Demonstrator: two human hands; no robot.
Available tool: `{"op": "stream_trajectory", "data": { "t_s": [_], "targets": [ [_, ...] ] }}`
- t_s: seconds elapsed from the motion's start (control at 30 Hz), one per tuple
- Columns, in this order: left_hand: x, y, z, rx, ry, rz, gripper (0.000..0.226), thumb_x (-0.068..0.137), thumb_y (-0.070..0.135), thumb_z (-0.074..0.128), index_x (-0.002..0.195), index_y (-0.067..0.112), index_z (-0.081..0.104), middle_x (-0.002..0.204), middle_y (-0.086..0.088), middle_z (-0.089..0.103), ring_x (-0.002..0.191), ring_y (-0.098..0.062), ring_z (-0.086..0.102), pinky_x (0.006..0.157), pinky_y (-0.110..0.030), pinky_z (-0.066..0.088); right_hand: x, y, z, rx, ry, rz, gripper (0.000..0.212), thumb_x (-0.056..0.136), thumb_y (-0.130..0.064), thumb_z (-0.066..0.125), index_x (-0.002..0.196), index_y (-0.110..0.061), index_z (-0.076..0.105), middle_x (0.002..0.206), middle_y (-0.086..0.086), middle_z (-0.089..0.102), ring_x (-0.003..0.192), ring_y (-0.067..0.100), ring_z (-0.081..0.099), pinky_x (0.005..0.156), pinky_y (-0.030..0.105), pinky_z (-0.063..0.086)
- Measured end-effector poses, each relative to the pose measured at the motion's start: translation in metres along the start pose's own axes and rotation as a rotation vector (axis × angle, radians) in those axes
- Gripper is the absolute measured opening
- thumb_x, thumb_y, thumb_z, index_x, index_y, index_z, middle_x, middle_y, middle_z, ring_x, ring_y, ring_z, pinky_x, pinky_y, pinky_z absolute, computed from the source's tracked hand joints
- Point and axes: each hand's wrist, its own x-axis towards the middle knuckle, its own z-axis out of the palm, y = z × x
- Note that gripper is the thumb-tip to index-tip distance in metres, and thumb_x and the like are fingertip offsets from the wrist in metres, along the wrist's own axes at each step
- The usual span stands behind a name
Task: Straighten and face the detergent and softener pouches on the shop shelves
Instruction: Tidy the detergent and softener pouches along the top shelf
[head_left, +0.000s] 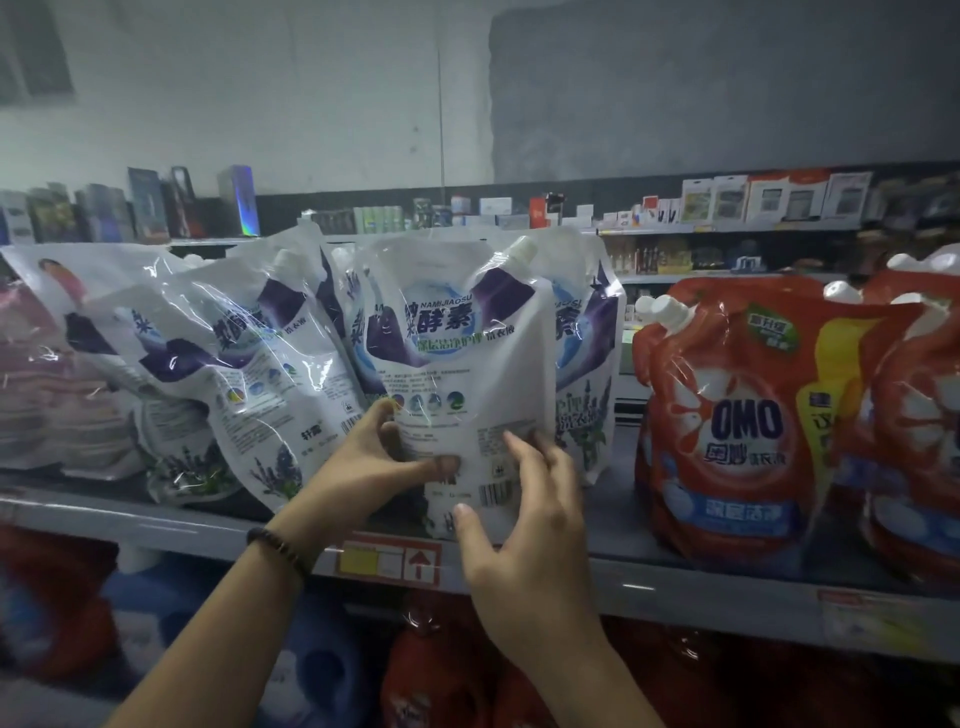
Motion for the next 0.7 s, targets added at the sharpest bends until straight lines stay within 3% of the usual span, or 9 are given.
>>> {"op": "stream_trajectory", "data": {
  "t_s": [0.1, 0.2, 0.27, 0.4, 0.7],
  "targets": [
    [0.007, 0.003, -0.002, -0.02, -0.03, -0.002, 0.066, 0.074, 0.006, 0.09, 0.13, 0.008, 0.055, 0.115, -0.01, 0.08, 0.104, -0.027, 0.079, 0.084, -0.036, 0.065, 0.001, -0.002, 0.003, 0.001, 0.001, 0.012, 0.072, 0.092, -0.043, 0.074, 0.154, -0.034, 0.039, 0.155, -0.015, 0.032, 0.148, 0.005, 0.031, 0.115, 0.018, 0.031],
    [0.016, 0.0, -0.005, -0.13, -0.07, -0.027, 0.074, 0.07, 0.005, 0.091, 0.133, 0.005, 0.052, 0.119, -0.018, 0.078, 0.109, -0.037, 0.077, 0.097, -0.052, 0.06, 0.001, -0.004, 0.008, 0.001, 0.045, 0.018, 0.071, 0.09, -0.043, 0.075, 0.151, -0.035, 0.04, 0.149, -0.018, 0.037, 0.144, 0.005, 0.037, 0.109, 0.012, 0.032],
    [0.022, -0.004, -0.007, -0.192, -0.105, -0.043, 0.075, 0.07, 0.001, 0.089, 0.134, 0.006, 0.05, 0.121, -0.021, 0.076, 0.112, -0.04, 0.075, 0.102, -0.057, 0.057, 0.0, -0.007, 0.01, 0.014, 0.069, 0.036, 0.075, 0.087, -0.044, 0.075, 0.151, -0.037, 0.037, 0.149, -0.021, 0.036, 0.144, 0.003, 0.037, 0.112, 0.017, 0.036],
    [0.027, -0.005, -0.005, -0.158, -0.105, -0.021, 0.074, 0.068, 0.004, 0.09, 0.132, 0.007, 0.052, 0.117, -0.015, 0.079, 0.108, -0.034, 0.078, 0.097, -0.051, 0.06, -0.001, -0.012, 0.016, 0.011, 0.122, 0.061, 0.084, 0.086, -0.041, 0.078, 0.156, -0.039, 0.033, 0.151, -0.026, 0.035, 0.145, 0.0, 0.036, 0.119, 0.033, 0.042],
    [0.031, -0.011, 0.001, -0.137, -0.045, 0.193, 0.057, 0.074, 0.0, 0.093, 0.125, 0.001, 0.068, 0.118, -0.014, 0.079, 0.109, -0.033, 0.077, 0.093, -0.048, 0.064, -0.005, -0.021, 0.042, -0.082, 0.209, 0.112, 0.109, 0.079, -0.045, 0.081, 0.167, -0.032, 0.018, 0.169, -0.016, 0.023, 0.157, 0.007, 0.022, 0.127, 0.04, 0.034]
  ]
}}
